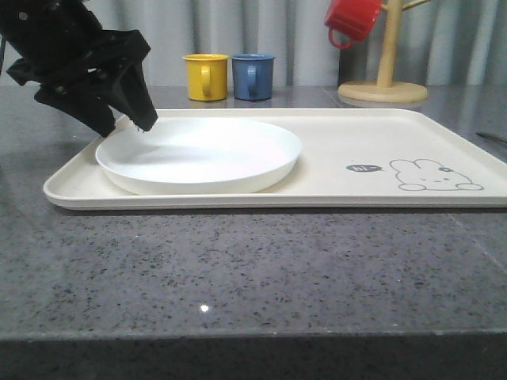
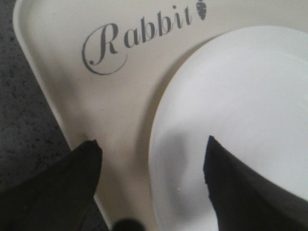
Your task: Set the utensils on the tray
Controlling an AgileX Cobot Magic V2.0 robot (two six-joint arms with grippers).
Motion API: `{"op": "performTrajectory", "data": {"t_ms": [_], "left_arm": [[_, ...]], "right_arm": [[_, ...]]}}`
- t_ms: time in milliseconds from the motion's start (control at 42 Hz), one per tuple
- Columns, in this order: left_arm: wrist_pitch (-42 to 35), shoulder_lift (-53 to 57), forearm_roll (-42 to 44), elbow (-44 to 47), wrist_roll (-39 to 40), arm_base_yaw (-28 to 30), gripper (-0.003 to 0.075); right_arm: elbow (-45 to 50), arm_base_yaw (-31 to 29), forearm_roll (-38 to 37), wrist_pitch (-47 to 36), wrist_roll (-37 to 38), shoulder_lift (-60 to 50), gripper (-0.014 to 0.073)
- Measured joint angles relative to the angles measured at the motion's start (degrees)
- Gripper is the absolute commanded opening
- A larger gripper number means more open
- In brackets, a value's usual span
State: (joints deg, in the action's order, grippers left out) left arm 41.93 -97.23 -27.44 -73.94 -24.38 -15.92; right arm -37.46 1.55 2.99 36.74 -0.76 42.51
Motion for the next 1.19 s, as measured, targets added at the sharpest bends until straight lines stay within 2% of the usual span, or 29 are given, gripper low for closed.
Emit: {"op": "performTrajectory", "data": {"t_ms": [119,214,285,428,571,714,952,1189], "left_arm": [[0.0,3.3,2.3,-0.1,0.0,-1.2,0.0494],[0.8,8.4,6.4,-0.5,1.0,-4.7,0.0492],[2.1,11.4,11.5,-0.5,4.1,-8.3,0.0492],[5.0,19.2,26.9,0.8,15.9,-16.4,0.0491],[5.5,29.0,34.6,4.9,24.0,-22.6,0.0491],[5.7,38.8,35.7,10.5,27.9,-25.2,0.0491],[6.8,52.5,35.8,19.5,30.0,-25.3,0.0491],[7.0,58.9,35.0,23.1,30.1,-25.3,0.0491]], "right_arm": [[0.0,0.0,0.0,0.0,0.0,0.0,0.0521],[0.0,0.0,0.0,0.0,0.0,0.0,0.0521],[0.0,0.0,0.0,0.0,0.0,0.0,0.0521],[0.0,0.0,0.0,0.0,0.0,0.0,0.0521],[0.0,0.0,0.0,0.0,0.0,0.0,0.0521],[0.0,0.0,0.0,0.0,0.0,0.0,0.0521],[0.0,0.0,0.0,0.0,0.0,0.0,0.0521],[0.0,0.0,-0.1,0.1,0.0,0.0,0.0521]]}}
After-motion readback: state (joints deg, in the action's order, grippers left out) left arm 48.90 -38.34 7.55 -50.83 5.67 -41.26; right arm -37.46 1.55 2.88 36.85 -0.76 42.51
